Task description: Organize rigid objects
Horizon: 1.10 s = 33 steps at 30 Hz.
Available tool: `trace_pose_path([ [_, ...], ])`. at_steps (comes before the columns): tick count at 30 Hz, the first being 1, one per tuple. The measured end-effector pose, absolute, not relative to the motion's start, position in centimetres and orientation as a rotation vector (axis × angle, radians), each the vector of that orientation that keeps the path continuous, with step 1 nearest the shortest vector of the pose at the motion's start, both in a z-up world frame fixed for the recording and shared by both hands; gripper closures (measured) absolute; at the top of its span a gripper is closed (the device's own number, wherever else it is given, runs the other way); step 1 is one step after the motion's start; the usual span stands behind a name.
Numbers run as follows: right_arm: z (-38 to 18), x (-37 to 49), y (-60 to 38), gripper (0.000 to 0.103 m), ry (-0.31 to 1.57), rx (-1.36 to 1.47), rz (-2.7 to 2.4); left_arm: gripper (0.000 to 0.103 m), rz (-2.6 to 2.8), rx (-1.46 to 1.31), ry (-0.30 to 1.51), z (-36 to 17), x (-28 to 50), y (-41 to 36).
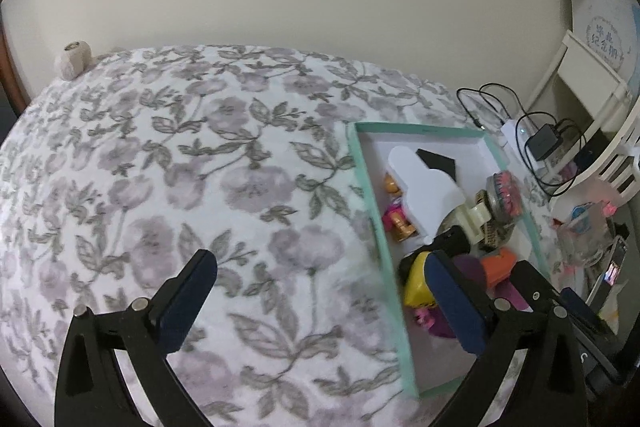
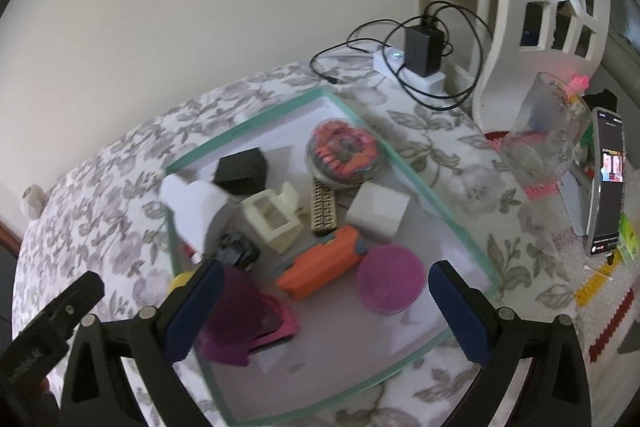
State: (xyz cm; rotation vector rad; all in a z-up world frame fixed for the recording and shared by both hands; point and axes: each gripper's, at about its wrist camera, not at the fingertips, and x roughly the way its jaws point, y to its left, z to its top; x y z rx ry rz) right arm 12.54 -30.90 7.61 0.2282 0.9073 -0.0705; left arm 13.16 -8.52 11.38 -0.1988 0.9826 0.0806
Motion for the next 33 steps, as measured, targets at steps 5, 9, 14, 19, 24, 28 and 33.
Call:
trace_pose_path([
  [5, 8.3, 11.3, -29.5, 0.0, 0.906, 0.209, -0.045, 0.0, 0.115, -0.188, 0.974, 12.1, 11.7, -7.4],
  [9, 9.0, 10.1, -28.3, 0.0, 0.901, 0.21, -0.016, 0.0, 0.139, -0.165, 0.972, 12.6, 10.1, -7.2],
  [14, 9.4, 8.6, -27.2, 0.0, 0.904, 0.183, 0.003, 0.0, 0.159, -0.153, 0.967, 13.1, 8.0, -6.2],
  [19, 9.6, 7.2, -26.7, 0.0, 0.905, 0.166, 0.015, 0.0, 0.165, -0.151, 0.977, 13.1, 6.2, -5.4],
  [24, 9.9, 5.9, -26.5, 0.0, 0.895, 0.151, 0.023, 0.0, 0.174, -0.145, 0.979, 12.9, 4.7, -4.9],
  [28, 10.1, 4.8, -26.5, 0.0, 0.889, 0.138, 0.026, 0.0, 0.197, -0.117, 0.977, 12.8, 3.7, -4.7],
  [33, 10.2, 3.8, -26.6, 0.0, 0.89, 0.137, 0.03, 0.0, 0.204, -0.129, 0.991, 12.6, 2.9, -4.2],
])
